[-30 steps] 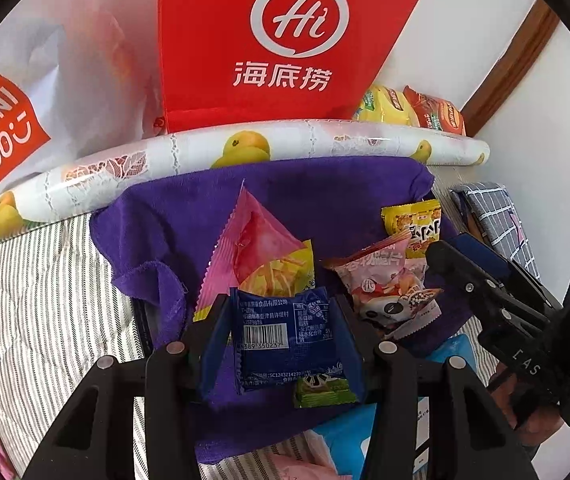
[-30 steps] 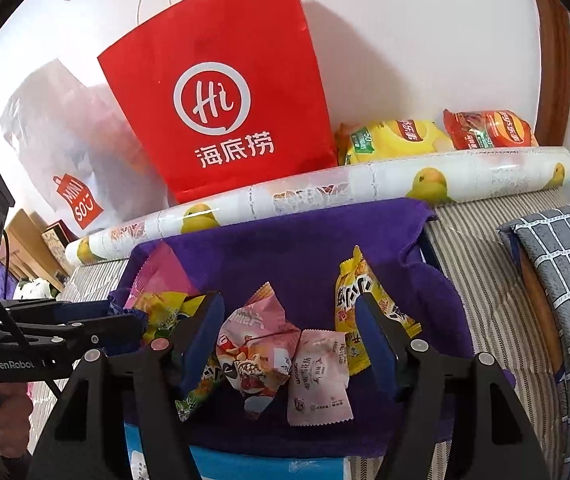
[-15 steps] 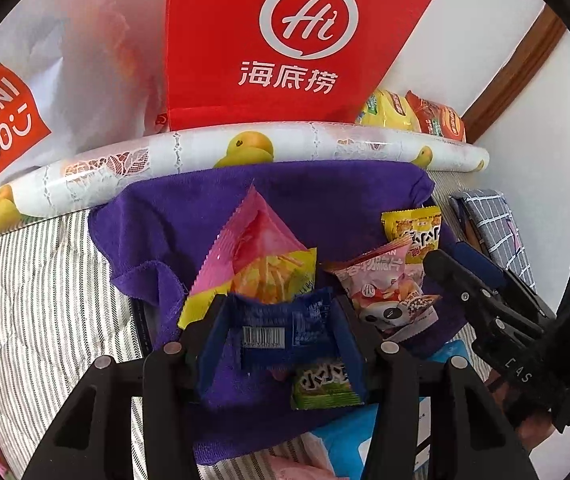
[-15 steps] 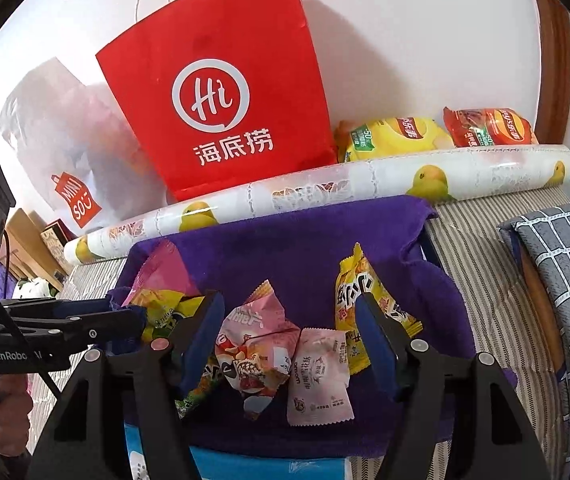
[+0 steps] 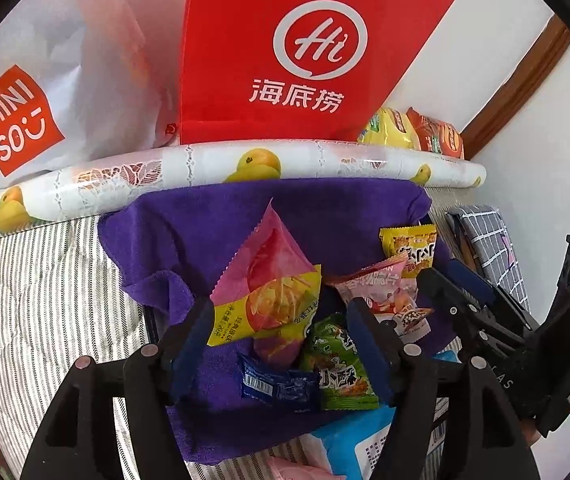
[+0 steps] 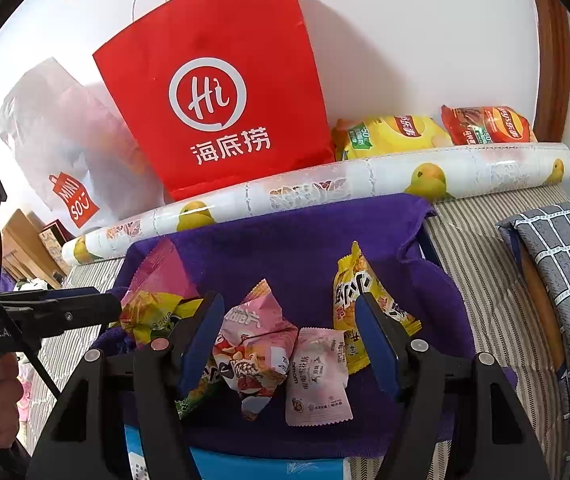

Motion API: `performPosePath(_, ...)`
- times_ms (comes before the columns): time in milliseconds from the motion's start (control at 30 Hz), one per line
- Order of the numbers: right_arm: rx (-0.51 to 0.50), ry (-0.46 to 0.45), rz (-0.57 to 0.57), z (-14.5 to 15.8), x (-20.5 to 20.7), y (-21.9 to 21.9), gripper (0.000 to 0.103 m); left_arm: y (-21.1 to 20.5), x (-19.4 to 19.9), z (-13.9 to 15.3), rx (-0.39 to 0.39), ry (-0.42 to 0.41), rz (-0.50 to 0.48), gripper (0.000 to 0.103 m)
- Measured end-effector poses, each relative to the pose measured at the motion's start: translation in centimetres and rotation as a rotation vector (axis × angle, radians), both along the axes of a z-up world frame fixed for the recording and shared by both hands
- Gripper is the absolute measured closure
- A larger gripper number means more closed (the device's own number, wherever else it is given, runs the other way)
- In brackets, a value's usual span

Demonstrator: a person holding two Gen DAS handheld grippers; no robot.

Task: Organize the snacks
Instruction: 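Open the left tool to drop the blue wrapped snack onto the towel, then move both open tools back toward the snack pile and red packet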

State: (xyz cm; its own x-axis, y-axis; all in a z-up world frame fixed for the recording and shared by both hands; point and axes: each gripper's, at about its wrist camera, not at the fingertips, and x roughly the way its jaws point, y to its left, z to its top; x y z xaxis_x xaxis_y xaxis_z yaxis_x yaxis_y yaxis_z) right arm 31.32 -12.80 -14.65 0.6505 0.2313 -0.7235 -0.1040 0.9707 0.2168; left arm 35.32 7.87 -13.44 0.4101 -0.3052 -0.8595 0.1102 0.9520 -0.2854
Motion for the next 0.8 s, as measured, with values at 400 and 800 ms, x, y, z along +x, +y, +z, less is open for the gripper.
performPosePath(400,0.052,-0.070,0.042,1.5,-1.0,0.6,0.036,-0.2,-0.9,1.5,0.003,-0.038,-0.019,0.036)
performPosePath(800,0.013,-0.070,-0.003,3.2,-3.6,0.3,0.036,-0.7,-2.7,4.2,-0.012,-0.101,-0.058,0.036)
